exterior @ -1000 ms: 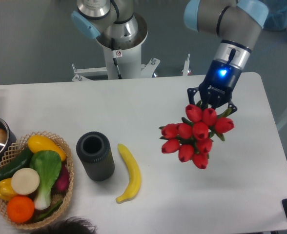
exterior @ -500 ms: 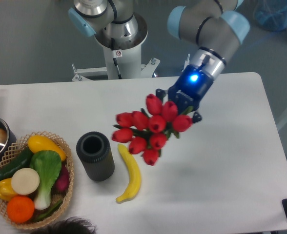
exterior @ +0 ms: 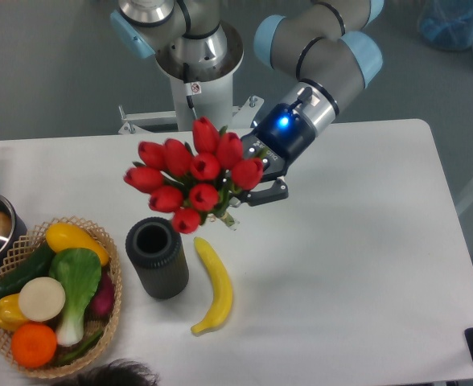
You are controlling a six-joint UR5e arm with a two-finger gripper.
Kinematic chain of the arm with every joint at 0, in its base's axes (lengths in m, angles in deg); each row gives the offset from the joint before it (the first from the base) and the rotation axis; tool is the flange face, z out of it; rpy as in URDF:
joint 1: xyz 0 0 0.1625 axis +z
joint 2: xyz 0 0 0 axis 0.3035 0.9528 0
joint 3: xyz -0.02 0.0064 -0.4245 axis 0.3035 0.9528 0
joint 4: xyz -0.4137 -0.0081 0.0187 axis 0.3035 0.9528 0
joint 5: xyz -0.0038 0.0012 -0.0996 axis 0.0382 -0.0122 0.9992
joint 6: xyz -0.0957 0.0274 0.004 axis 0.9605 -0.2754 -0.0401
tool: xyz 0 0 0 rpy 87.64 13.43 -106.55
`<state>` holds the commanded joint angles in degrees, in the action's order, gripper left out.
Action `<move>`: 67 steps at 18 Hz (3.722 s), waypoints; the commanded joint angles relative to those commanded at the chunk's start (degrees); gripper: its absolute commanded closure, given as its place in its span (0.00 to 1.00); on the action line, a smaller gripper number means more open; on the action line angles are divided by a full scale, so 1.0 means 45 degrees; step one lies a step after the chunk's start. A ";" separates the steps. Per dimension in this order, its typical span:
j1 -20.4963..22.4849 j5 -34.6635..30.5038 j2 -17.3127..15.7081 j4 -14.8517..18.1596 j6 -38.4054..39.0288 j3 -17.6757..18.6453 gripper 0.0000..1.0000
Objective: Insert the flowers into the vase
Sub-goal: 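Carry the tulip bunch toward the dark grey vase, stems downward, then lower the tulip stems into the vase opening, then push the tulips deeper into the vase and straighten them upright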
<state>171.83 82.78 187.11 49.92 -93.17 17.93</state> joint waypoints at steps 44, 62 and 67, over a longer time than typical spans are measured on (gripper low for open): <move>-0.1564 0.0257 0.1503 -0.0020 -0.0215 0.0996 0.76; -0.1505 0.0237 0.2578 -0.0020 -0.0958 0.1094 0.75; -0.1446 0.0218 0.2715 -0.0039 -0.1503 0.1308 0.74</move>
<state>165.33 83.76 199.32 49.74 -99.94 23.82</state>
